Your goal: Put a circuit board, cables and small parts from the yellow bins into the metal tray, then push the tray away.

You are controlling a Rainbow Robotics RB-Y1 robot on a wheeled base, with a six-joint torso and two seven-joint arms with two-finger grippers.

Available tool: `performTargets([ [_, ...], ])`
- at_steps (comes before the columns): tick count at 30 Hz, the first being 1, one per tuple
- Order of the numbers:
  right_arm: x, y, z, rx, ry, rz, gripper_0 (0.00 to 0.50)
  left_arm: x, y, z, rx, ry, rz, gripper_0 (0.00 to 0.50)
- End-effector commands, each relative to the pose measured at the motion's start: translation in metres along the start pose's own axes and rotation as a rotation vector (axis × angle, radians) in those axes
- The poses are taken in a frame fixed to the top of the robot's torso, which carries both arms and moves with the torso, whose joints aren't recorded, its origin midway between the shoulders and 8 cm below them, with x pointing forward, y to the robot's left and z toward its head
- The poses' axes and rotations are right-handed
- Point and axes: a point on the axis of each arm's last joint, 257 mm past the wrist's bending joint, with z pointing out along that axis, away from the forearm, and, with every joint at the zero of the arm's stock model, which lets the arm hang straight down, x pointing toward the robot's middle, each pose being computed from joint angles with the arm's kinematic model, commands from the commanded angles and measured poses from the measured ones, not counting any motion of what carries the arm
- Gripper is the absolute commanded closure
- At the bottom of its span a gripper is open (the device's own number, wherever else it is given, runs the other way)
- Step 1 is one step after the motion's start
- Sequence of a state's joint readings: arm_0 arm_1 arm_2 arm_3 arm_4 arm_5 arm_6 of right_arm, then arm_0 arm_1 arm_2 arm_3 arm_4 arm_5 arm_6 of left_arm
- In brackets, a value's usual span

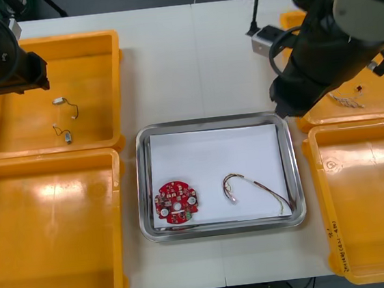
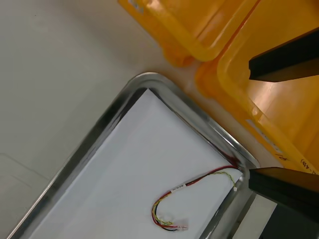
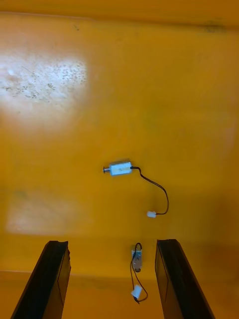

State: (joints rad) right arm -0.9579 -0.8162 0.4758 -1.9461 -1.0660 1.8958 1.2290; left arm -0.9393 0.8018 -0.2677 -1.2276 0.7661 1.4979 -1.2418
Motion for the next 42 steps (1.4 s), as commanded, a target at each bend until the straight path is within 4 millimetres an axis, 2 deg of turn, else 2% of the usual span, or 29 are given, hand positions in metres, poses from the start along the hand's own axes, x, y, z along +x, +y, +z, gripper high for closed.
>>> performTargets([
  [1,-0.014,-0.055,-0.036,0.043,-0.054,0.131,0.0,-0.03,-0.014,-0.015,0.015,-0.068,0.079,0.0],
  [5,-0.015,-0.085,-0.036,0.046,-0.05,0.23,0.0,-0.026,-0.018,-0.007,0.003,-0.058,0.083,0.0],
  [15,-0.022,-0.144,-0.031,0.056,-0.067,0.387,0.0,-0.024,-0.03,0.012,0.007,-0.059,0.082,0.0],
  [21,-0.018,-0.178,-0.027,0.06,-0.082,0.371,0.0,-0.024,-0.032,0.025,0.001,-0.069,0.073,0.0],
  [30,-0.01,-0.211,-0.018,0.067,-0.098,0.33,0.0,-0.033,-0.038,0.044,0.02,-0.117,0.046,0.0],
  [42,-0.004,-0.229,-0.008,0.062,-0.108,0.391,0.0,-0.036,-0.035,0.06,0.033,-0.147,0.016,0.0],
])
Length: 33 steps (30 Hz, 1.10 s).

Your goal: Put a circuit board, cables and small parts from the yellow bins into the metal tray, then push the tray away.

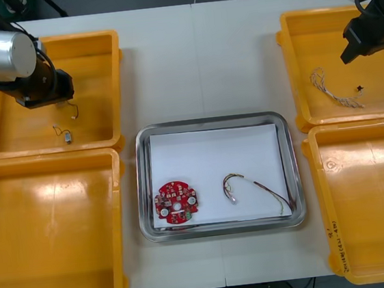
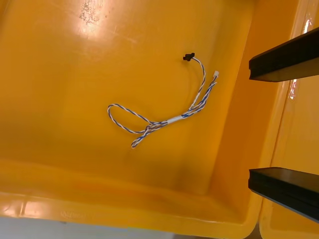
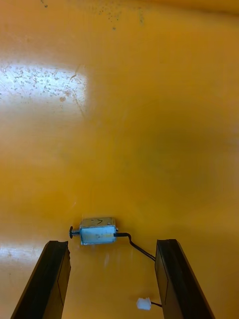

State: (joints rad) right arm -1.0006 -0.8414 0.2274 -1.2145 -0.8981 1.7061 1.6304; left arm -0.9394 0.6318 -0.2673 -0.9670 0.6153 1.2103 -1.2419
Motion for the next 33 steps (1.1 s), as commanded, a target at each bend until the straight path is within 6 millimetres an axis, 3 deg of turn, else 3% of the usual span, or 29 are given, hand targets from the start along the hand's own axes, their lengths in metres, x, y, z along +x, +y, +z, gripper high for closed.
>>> performTargets([
  [1,-0.026,-0.023,-0.034,0.019,-0.092,0.032,0.0,-0.032,-0.02,-0.016,0.034,-0.067,0.092,0.0],
  [15,-0.026,-0.049,-0.028,0.006,-0.078,0.119,0.0,-0.021,-0.008,-0.001,0.026,-0.069,0.086,0.0],
  [26,-0.029,-0.057,-0.015,0.018,-0.086,0.111,0.0,-0.007,0.002,0.009,0.014,-0.056,0.089,0.0],
  [33,-0.03,-0.048,0.003,0.013,-0.073,0.07,0.0,0.001,0.008,0.016,0.007,-0.047,0.089,0.0],
])
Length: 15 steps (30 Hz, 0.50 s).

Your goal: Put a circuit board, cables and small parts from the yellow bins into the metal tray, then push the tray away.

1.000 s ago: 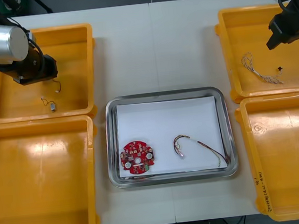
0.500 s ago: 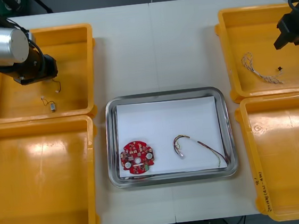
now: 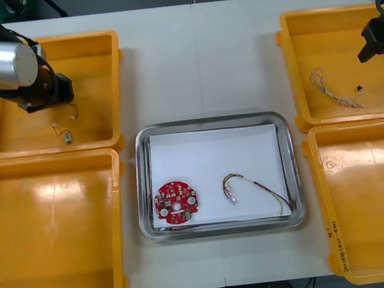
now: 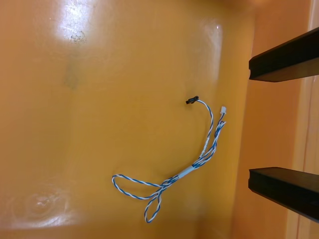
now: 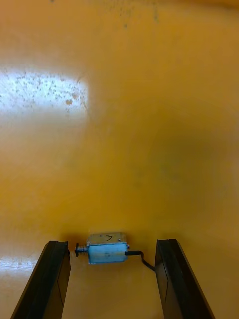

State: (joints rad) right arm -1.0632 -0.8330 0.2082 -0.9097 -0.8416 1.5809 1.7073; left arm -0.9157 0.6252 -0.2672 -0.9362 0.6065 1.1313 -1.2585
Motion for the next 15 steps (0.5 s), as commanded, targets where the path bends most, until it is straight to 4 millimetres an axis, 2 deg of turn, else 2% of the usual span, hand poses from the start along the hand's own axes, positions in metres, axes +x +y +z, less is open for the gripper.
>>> performTargets([
  [1,-0.032,0.014,-0.02,-0.014,-0.078,-0.09,0.0,0.0,0.001,0.002,0.008,-0.014,0.088,0.0],
  [10,-0.032,0.03,0.009,-0.036,-0.075,-0.257,0.0,-0.001,0.001,0.002,0.01,-0.023,0.088,0.0],
  [15,-0.029,0.037,0.023,-0.034,-0.076,-0.414,0.0,-0.01,-0.002,0.002,0.019,-0.056,0.093,0.0],
])
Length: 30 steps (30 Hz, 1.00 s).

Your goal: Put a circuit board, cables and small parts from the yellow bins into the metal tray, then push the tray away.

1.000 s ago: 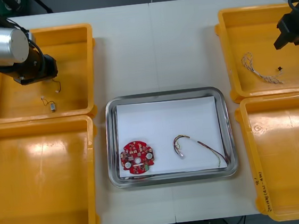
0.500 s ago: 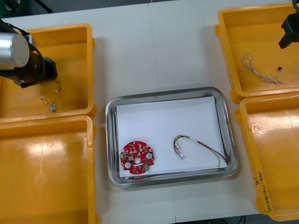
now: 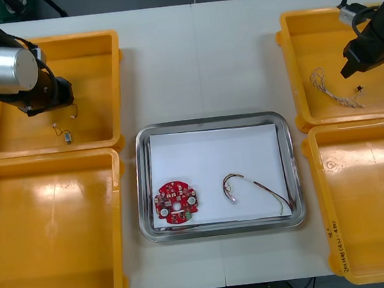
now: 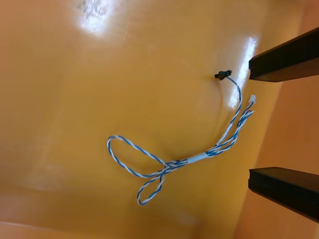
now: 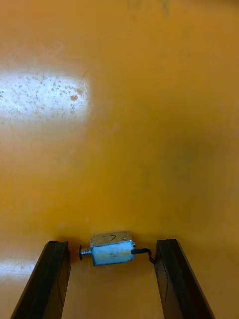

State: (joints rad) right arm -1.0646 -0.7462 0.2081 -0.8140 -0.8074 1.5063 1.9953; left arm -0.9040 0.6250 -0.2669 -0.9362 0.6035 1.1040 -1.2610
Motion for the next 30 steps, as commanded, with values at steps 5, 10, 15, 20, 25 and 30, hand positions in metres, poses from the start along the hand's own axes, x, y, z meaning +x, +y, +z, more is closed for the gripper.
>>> performTargets([
  [5,-0.032,0.006,-0.004,0.021,-0.094,-0.273,0.0,-0.011,-0.004,-0.001,0.018,-0.044,0.097,0.0],
  [10,-0.023,0.004,0.01,0.019,-0.1,-0.308,0.0,-0.011,-0.004,-0.001,0.018,-0.044,0.1,0.0],
  [15,-0.013,0.007,0.025,-0.005,-0.109,-0.29,0.0,-0.008,-0.004,0.0,0.019,-0.039,0.101,0.497],
  [20,-0.01,0.009,0.031,-0.012,-0.107,-0.289,0.0,-0.004,-0.003,0.001,0.019,-0.029,0.098,0.5],
  [25,-0.008,0.02,0.04,-0.03,-0.101,-0.285,0.0,-0.004,-0.003,0.001,0.02,-0.028,0.099,0.5],
  [30,-0.009,0.026,0.045,-0.038,-0.106,-0.286,0.0,-0.003,-0.003,0.001,0.019,-0.024,0.101,0.5],
])
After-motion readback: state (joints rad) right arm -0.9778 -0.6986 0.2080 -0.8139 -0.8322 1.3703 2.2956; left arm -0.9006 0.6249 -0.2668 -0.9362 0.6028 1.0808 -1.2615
